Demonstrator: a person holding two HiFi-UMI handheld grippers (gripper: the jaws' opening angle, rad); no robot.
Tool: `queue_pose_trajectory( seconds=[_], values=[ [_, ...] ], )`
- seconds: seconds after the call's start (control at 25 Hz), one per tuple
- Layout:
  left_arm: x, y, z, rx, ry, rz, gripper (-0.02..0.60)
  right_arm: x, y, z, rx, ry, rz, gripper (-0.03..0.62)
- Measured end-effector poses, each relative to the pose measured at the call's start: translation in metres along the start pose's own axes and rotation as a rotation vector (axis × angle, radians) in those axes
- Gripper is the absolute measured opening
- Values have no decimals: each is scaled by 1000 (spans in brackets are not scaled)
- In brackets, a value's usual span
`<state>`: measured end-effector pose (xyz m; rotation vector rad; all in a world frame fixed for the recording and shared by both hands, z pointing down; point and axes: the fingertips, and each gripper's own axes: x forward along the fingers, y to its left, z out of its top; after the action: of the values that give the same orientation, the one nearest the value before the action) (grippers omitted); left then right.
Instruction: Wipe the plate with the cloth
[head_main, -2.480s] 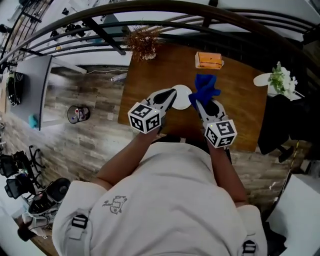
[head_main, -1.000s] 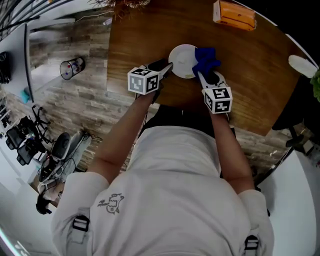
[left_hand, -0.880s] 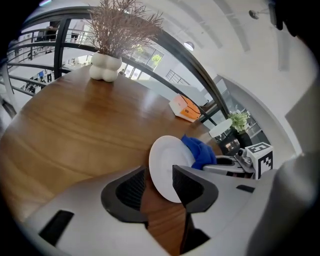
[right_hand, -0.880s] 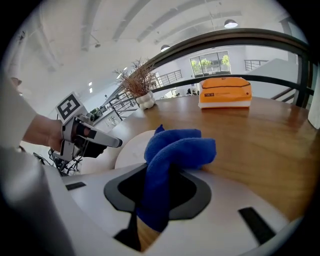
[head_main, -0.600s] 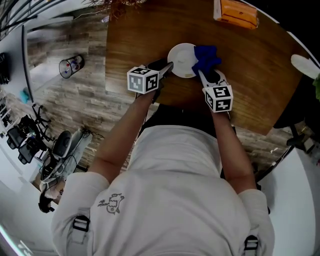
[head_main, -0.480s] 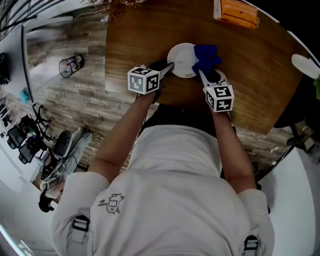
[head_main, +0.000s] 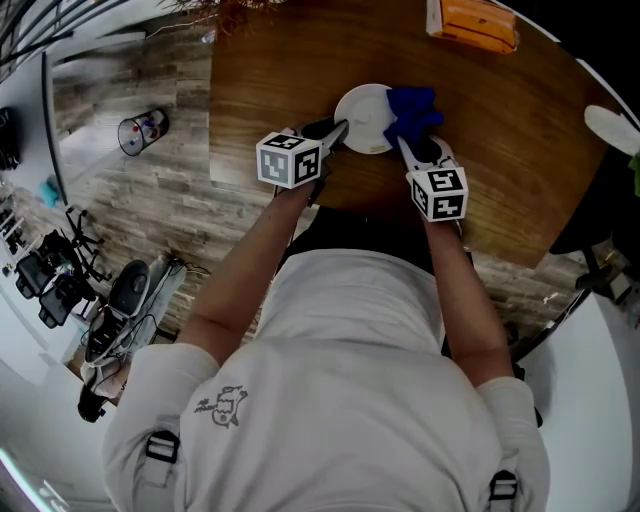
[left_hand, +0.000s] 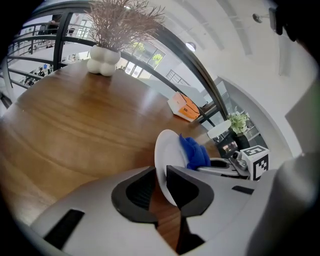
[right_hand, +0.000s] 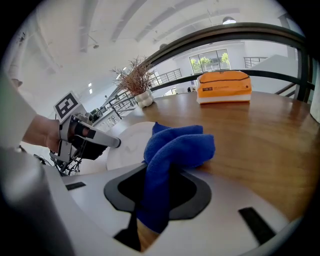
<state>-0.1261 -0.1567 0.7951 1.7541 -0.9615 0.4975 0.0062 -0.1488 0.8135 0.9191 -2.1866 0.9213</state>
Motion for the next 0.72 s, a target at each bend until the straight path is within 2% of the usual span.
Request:
queue_pose_trajectory(
  seconds=[0.2, 0.36, 0.56, 0.72],
  values=[
    [-3, -6, 4, -67, -46, -61, 44, 0, -1, -2, 0, 5, -4, 112],
    [-10, -23, 13, -90, -81, -144, 23, -2, -3, -1, 12, 4, -14, 112],
    [-17, -52, 16, -65, -80, -211, 20, -10, -8, 6, 19, -13, -41, 112],
    [-30, -72, 17, -52, -87, -257, 20, -27, -6, 30, 12, -72, -62, 112]
  ],
)
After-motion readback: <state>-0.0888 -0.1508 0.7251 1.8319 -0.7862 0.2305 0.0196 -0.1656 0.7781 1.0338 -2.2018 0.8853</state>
